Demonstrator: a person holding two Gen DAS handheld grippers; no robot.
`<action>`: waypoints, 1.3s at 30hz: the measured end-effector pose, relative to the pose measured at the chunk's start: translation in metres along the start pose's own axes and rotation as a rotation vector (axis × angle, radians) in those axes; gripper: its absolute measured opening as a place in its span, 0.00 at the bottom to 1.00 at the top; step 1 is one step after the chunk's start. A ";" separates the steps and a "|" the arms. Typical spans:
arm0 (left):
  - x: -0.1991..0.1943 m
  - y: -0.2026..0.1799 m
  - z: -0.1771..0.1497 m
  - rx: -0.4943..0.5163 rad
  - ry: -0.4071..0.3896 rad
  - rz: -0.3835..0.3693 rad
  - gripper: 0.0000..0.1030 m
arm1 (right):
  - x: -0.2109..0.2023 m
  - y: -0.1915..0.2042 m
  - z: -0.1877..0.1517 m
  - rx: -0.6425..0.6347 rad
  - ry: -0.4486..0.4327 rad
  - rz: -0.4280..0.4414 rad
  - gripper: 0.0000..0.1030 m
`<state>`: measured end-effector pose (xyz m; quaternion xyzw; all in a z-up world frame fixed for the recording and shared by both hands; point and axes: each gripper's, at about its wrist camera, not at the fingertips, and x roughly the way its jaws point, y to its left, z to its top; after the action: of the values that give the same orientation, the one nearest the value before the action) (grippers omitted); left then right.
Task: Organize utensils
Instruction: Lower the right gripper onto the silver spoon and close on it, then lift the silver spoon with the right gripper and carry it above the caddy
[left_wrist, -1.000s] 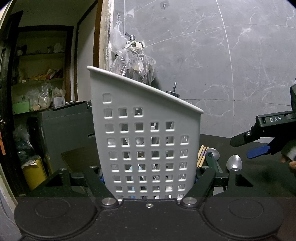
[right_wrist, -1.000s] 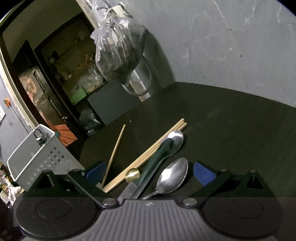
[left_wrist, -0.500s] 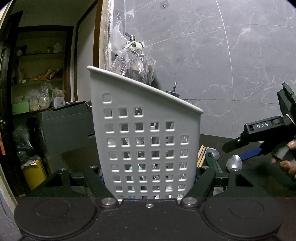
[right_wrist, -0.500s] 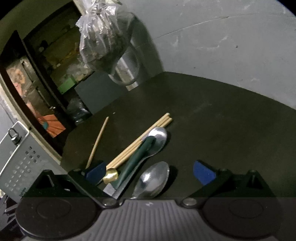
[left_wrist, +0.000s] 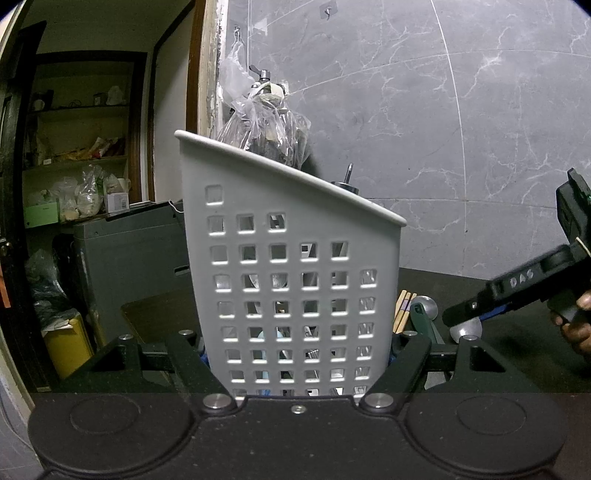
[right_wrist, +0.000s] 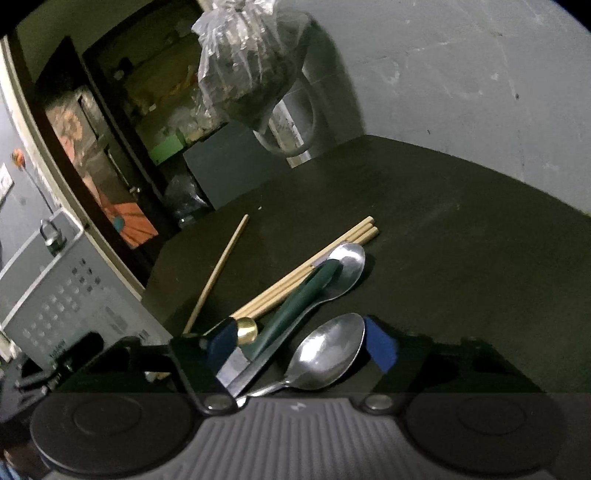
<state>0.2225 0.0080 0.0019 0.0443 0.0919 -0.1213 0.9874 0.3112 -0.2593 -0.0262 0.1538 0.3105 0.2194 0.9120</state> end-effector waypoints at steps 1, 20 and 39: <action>0.000 0.000 0.000 0.000 0.000 0.000 0.74 | 0.000 0.003 -0.001 -0.023 -0.001 -0.019 0.67; 0.001 -0.002 0.000 -0.006 0.000 -0.003 0.74 | 0.002 0.044 -0.018 -0.329 0.027 -0.209 0.54; 0.004 -0.002 0.002 0.000 0.004 -0.003 0.74 | -0.001 0.029 -0.013 -0.183 -0.004 -0.177 0.10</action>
<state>0.2258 0.0054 0.0029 0.0442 0.0938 -0.1229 0.9870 0.2927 -0.2329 -0.0234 0.0422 0.2999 0.1652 0.9386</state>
